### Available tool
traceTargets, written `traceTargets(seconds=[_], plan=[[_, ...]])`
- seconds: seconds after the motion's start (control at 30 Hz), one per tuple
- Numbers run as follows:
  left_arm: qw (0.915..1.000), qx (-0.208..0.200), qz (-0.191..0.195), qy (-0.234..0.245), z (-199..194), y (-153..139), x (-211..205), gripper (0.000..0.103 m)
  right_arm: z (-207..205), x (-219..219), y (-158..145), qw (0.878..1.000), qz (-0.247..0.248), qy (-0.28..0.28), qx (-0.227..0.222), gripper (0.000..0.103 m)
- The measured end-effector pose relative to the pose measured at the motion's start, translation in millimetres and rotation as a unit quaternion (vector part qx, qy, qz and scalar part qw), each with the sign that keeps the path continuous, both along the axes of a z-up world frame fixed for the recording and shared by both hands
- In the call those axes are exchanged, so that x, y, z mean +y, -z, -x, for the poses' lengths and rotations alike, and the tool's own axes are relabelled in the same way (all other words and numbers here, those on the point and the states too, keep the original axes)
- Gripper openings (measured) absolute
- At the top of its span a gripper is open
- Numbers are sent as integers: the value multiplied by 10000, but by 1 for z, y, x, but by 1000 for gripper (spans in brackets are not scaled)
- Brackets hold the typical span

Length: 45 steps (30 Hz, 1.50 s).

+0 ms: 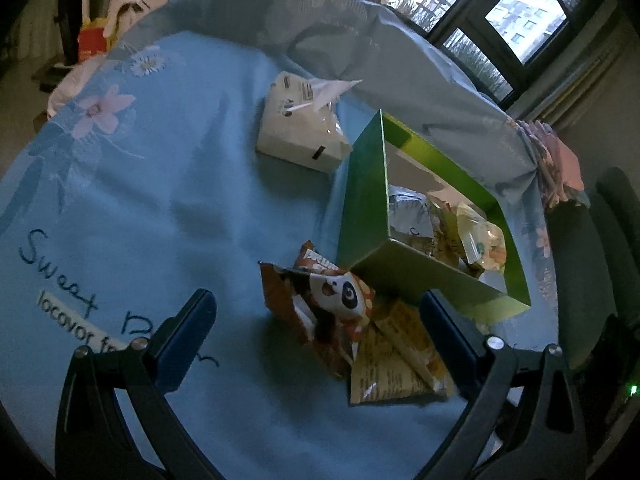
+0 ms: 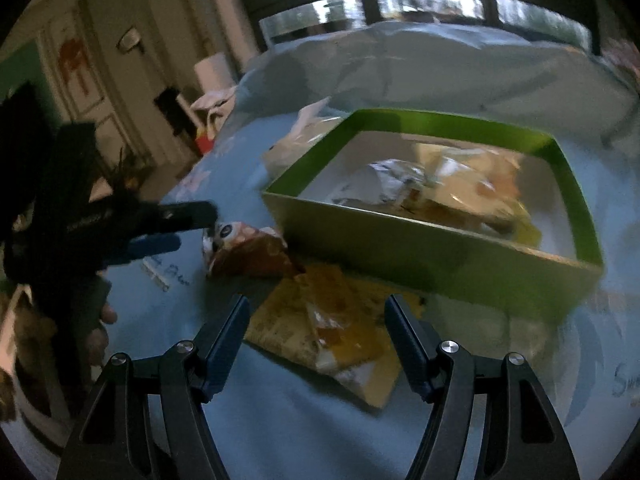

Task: Organize snacks
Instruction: 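Grasp the panda-print bag with the left gripper and lift it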

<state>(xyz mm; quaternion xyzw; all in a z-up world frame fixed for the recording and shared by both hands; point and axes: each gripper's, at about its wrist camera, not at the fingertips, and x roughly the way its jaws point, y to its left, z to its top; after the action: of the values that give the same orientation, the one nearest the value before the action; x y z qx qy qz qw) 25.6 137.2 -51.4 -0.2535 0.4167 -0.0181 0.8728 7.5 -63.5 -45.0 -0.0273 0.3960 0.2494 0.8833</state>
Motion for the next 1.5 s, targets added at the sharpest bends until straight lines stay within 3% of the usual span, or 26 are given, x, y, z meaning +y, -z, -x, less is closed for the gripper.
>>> traceTargets(seconds=[0.3, 0.4, 0.47, 0.6, 0.7, 0.93, 1.13, 1.5], plan=[[9991, 108, 379, 135, -12, 16, 12, 88, -25, 58, 22, 9945, 598, -841, -169, 70], [9988, 108, 439, 187, -15, 19, 12, 85, -34, 68, 28, 9931, 590, -1003, -129, 70], [9984, 115, 512, 227, -17, 20, 13, 77, -40, 73, 32, 9924, 647, -1046, -77, 70], [9979, 112, 540, 350, -20, 21, 11, 76, -45, 81, 36, 9905, 716, -1176, -5, 65], [9976, 136, 585, 330, -22, 23, 11, 65, -48, 84, 39, 9889, 652, -1324, 167, 53], [9972, 150, 696, 220, -23, 26, 17, 57, -50, 85, 42, 9895, 764, -1224, 117, 31], [9985, 40, 485, 266, -19, 19, 14, 54, -50, 86, 41, 9900, 712, -1221, 39, 23], [9991, -334, -9, 270, 8, -11, 0, 54, -24, 82, 19, 9913, 365, -1216, -333, 21]])
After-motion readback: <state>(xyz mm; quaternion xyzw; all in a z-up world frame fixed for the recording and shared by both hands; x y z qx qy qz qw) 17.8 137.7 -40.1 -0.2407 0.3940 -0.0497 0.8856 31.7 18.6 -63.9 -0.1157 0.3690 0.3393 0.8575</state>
